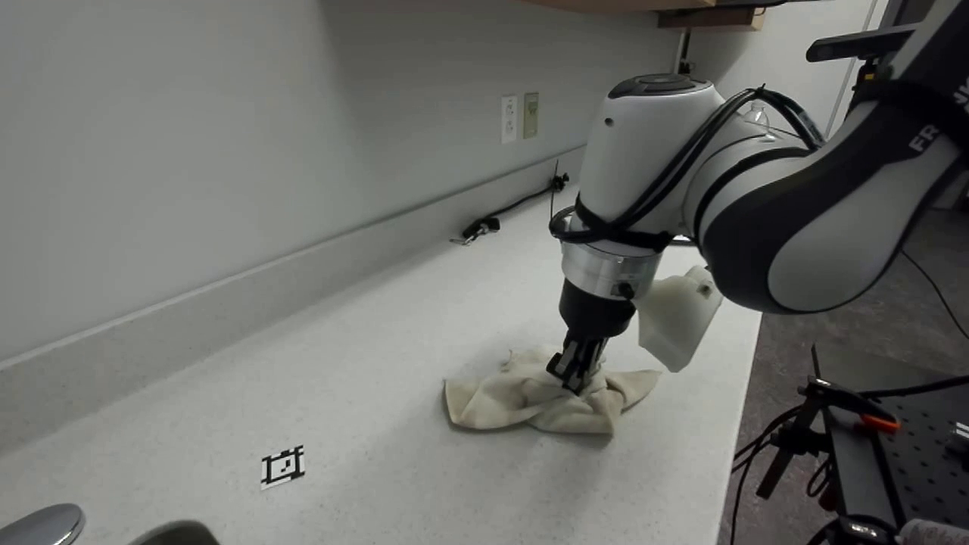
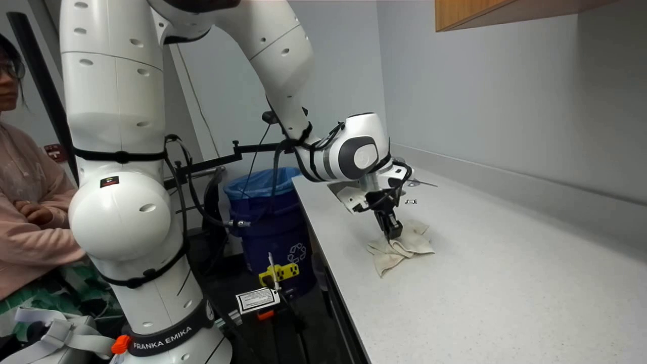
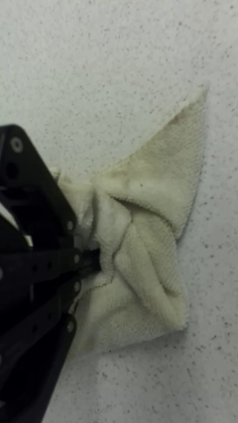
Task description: Use the white cloth to wipe the top of the cabinet
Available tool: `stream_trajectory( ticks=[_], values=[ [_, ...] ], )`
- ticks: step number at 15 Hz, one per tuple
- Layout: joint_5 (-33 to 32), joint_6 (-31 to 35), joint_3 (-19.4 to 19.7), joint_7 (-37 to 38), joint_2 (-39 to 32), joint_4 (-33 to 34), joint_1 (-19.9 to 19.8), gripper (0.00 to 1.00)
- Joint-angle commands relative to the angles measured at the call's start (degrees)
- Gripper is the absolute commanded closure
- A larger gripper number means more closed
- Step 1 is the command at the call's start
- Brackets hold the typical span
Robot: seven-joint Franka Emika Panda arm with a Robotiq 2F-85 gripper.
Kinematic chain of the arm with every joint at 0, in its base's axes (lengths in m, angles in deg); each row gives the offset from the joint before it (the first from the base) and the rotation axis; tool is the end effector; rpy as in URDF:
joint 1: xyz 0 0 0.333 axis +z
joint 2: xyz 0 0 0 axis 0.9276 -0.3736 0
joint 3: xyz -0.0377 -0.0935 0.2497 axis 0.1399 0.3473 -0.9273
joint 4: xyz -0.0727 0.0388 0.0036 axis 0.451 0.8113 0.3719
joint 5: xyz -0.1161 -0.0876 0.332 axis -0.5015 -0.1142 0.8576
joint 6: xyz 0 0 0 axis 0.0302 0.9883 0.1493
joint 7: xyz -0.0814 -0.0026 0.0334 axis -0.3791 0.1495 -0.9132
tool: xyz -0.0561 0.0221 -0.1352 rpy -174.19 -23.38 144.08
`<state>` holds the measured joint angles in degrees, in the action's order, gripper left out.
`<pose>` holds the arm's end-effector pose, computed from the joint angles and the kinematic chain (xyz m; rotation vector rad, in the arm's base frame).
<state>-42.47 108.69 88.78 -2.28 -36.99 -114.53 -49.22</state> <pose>0.4638 0.1161 0.1506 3.0701 -0.1765 0.2213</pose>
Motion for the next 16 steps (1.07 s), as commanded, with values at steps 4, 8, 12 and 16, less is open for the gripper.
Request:
stream_trajectory(
  ticks=[4,8,12,16],
  values=[
    [0.06,-0.98,-5.90,-0.53,-2.64,5.14,2.98,1.00],
    [0.16,-1.57,-9.46,-1.89,-5.05,8.82,5.74,1.00],
    [-0.50,-1.54,-9.12,-3.38,-5.16,9.00,6.90,1.00],
    [-1.91,-1.38,-7.74,-7.94,-1.28,5.56,5.52,1.00]
  ],
)
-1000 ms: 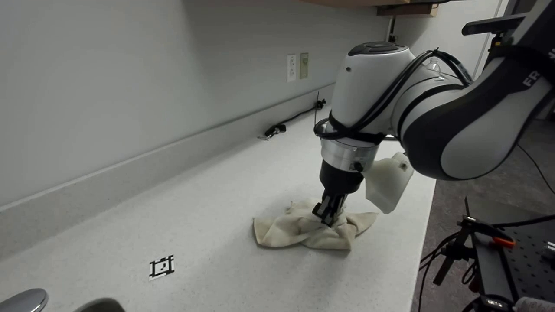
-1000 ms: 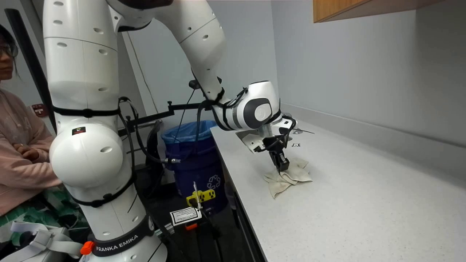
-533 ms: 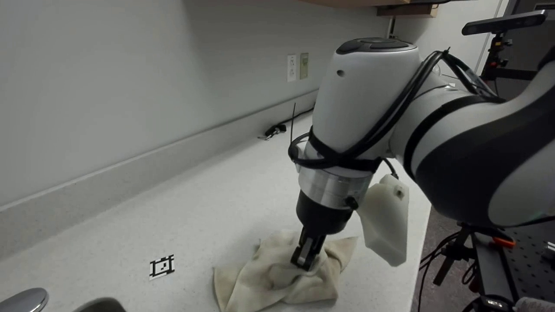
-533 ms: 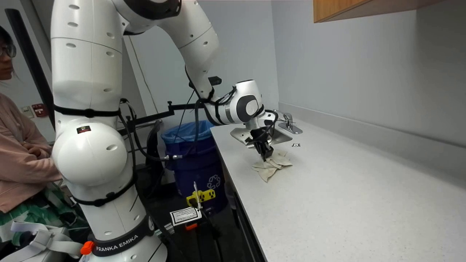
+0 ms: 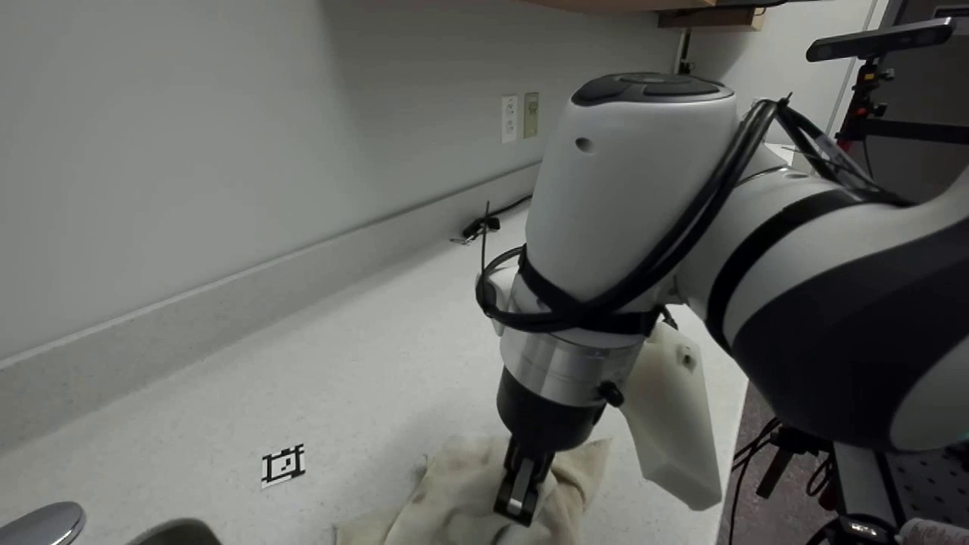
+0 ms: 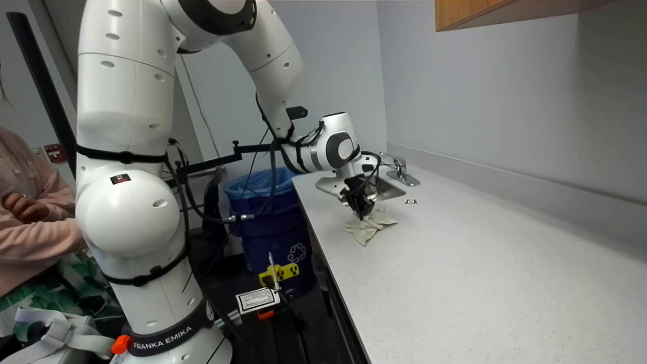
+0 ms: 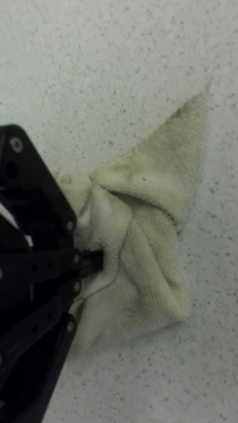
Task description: Use the white cloth to wipe the top of the cabinet
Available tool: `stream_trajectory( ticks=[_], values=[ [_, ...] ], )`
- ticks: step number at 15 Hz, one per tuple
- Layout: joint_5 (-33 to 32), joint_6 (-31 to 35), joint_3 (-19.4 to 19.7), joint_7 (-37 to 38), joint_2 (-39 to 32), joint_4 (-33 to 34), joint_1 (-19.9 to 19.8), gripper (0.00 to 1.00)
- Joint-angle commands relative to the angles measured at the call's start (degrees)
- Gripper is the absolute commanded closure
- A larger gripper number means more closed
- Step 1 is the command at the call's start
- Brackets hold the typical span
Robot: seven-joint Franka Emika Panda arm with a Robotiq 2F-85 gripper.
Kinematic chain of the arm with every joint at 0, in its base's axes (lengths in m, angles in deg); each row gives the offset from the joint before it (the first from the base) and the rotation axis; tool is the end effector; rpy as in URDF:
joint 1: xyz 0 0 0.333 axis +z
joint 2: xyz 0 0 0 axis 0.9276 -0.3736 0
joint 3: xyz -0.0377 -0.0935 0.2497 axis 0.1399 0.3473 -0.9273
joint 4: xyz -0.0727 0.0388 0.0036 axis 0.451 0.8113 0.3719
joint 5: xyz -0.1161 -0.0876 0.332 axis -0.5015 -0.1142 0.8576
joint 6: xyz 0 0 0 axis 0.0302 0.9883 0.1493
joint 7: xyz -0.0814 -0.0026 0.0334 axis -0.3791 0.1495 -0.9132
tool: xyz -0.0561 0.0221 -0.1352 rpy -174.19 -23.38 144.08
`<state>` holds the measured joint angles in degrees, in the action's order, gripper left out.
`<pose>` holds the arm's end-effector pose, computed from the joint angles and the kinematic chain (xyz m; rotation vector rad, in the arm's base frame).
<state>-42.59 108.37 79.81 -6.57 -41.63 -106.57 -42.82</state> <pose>0.4509 0.2591 0.1570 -3.0957 -0.3383 -0.2814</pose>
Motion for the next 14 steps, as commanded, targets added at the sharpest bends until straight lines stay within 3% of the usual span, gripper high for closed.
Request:
stream_trajectory(
  ticks=[1,4,9,10,12,14],
  values=[
    [-2.58,-1.45,1.74,-4.44,4.87,-3.49,-1.02,1.00],
    [-4.09,-2.49,2.06,-6.12,10.12,-7.20,-2.18,1.00],
    [-2.25,-1.84,-1.54,-10.70,21.32,-15.20,-6.18,1.00],
    [-1.67,-1.65,-2.33,-11.13,23.24,-16.48,-6.85,0.74],
    [-1.97,-0.73,-3.81,-11.10,27.15,-19.12,-8.10,0.68],
    [-2.45,-0.18,-5.33,-10.92,30.81,-21.41,-9.35,0.53]
  ],
)
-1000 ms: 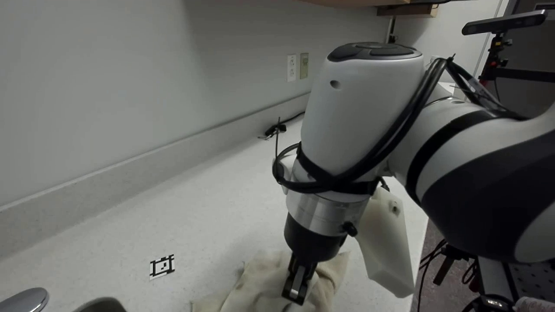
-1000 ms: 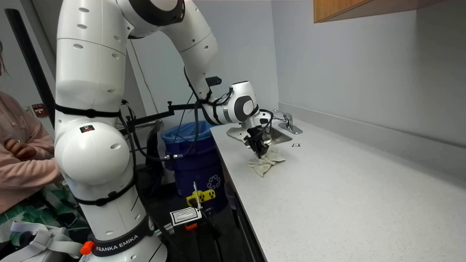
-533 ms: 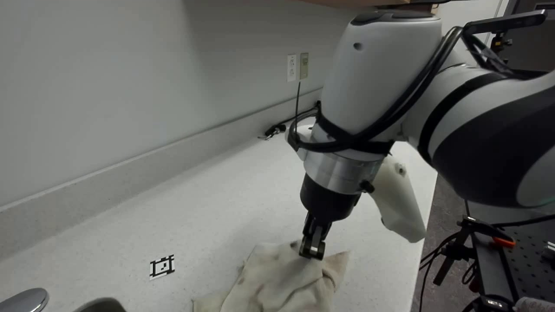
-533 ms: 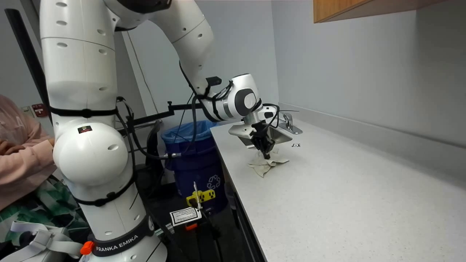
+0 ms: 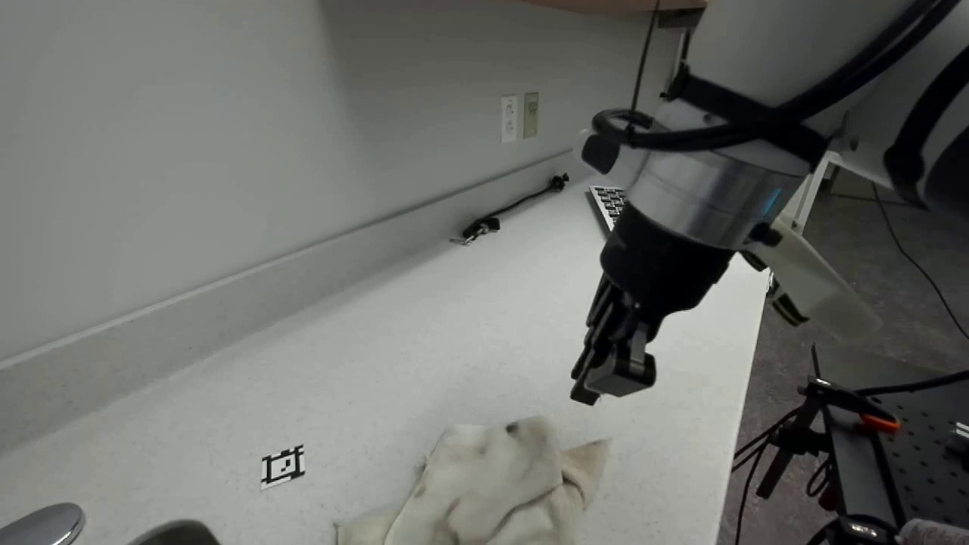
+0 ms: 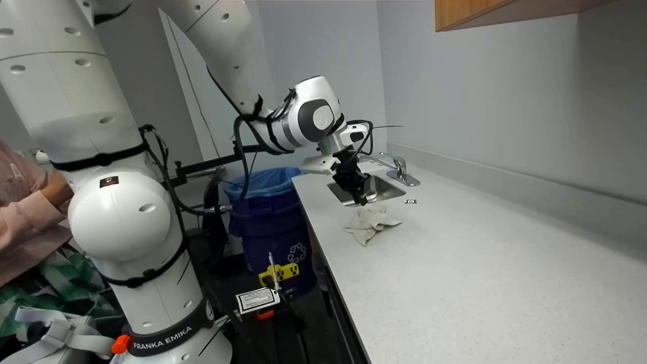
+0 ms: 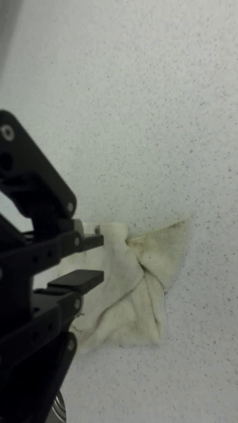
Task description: Use the white cloth to wipe the top of the cabinet
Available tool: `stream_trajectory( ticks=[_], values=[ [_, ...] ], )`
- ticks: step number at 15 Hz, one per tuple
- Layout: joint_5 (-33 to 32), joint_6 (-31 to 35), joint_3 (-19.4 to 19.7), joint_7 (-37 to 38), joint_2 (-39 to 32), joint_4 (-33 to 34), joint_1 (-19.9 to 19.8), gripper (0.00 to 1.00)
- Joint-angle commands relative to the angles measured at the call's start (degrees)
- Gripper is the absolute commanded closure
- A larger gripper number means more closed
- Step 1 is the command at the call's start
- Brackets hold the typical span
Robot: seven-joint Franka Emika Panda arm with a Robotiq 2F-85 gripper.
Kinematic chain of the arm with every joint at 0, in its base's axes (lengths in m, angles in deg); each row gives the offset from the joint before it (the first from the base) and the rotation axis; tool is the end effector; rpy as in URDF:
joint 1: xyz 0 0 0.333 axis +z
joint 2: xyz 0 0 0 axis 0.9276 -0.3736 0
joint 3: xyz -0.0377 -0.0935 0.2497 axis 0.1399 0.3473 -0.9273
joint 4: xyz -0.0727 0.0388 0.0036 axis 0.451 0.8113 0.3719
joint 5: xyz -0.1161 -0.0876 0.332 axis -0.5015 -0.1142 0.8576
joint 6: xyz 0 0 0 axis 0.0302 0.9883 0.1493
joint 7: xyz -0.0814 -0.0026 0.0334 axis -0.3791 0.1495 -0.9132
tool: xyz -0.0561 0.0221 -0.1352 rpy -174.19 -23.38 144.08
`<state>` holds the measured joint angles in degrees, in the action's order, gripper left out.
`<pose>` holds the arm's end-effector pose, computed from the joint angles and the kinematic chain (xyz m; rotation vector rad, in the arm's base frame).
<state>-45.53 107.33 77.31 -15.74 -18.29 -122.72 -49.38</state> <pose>0.4159 0.2006 0.2491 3.0294 0.5403 0.4652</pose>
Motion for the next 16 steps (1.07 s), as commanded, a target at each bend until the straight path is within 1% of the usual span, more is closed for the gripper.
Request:
stream_trajectory(
  ticks=[1,3,5,6,7,11,12,16],
  values=[
    [-0.13,1.14,-3.69,-1.29,9.28,-6.31,-3.51,0.44],
    [-0.92,1.28,-5.50,-0.75,12.43,-7.90,-4.97,0.28],
    [-1.43,1.34,-7.43,-0.45,15.61,-9.23,-6.52,0.15],
    [-1.37,1.35,-8.27,-0.40,17.09,-9.74,-7.14,0.06],
    [-1.09,1.49,-8.98,-0.47,18.36,-10.16,-7.67,0.01],
    [1.00,2.28,-10.44,-1.01,22.44,-11.99,-8.58,0.00],
    [1.73,0.81,-10.79,-1.51,18.34,-9.11,-8.67,0.00],
    [2.25,0.76,-11.31,-1.40,18.30,-9.26,-8.76,0.00]
  ],
)
